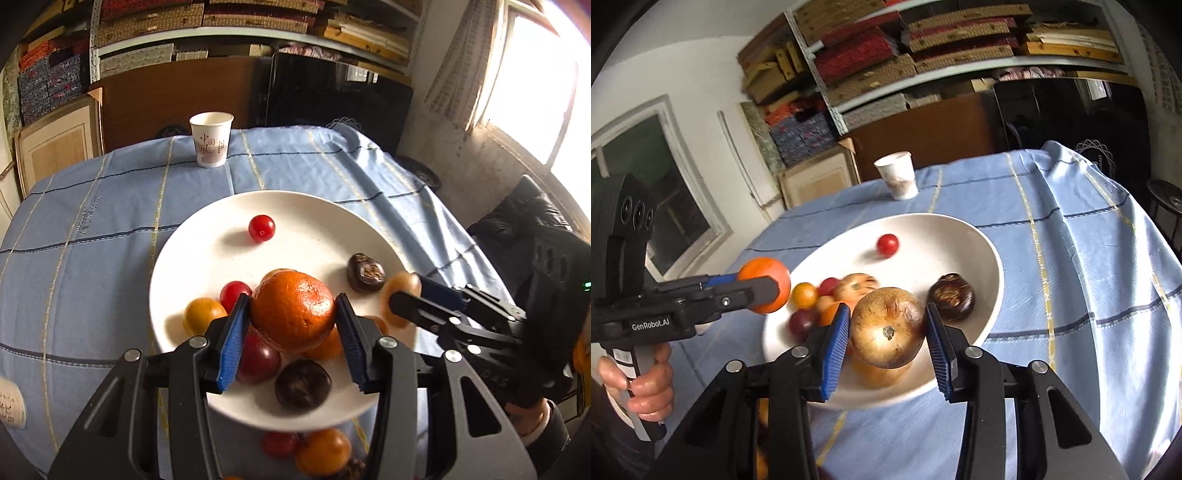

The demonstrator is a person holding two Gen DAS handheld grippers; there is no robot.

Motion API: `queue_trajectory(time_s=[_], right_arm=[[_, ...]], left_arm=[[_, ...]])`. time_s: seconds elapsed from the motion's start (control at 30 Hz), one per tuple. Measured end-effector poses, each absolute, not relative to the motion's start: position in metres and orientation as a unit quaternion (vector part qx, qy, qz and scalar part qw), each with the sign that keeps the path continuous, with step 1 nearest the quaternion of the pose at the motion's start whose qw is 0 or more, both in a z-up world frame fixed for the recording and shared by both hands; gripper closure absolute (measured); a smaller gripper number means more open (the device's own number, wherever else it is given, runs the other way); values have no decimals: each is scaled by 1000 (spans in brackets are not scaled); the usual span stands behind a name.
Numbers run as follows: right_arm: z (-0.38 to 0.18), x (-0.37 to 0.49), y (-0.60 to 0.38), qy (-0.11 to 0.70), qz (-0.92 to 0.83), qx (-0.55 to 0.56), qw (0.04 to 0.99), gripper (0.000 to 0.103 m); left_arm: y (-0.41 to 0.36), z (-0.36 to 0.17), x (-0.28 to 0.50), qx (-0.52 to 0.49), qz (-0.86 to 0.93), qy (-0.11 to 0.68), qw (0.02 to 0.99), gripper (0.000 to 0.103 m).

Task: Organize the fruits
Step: 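Carry both fruits over the white plate and open both tools to release them, then grasp a dark red patterned fruit with the right tool while the left tool grasps an orange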

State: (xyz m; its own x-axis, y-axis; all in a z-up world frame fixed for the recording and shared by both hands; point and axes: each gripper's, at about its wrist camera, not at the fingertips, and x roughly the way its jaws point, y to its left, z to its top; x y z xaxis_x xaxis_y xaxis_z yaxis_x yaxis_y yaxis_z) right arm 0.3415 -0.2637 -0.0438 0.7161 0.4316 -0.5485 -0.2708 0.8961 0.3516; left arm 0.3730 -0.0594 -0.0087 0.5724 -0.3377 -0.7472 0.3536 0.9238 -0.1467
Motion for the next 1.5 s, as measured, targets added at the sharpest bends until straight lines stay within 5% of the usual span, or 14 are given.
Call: queue_trajectory(time_s=[0.17,0.27,0.8,1.5], right_arm=[[-43,352,-263,319,198,137,917,48],[-34,340,-266,311,208,140,917,48],[-49,265,-217,401,284,33,870,47],[-79,247,-188,468,272,-41,840,53]], left_arm=[[-53,4,359,17,-168,390,905,16],[-41,20,328,31,-158,357,920,6],[76,-31,257,-135,-90,384,909,4],[50,-24,244,-45,-69,366,927,4]])
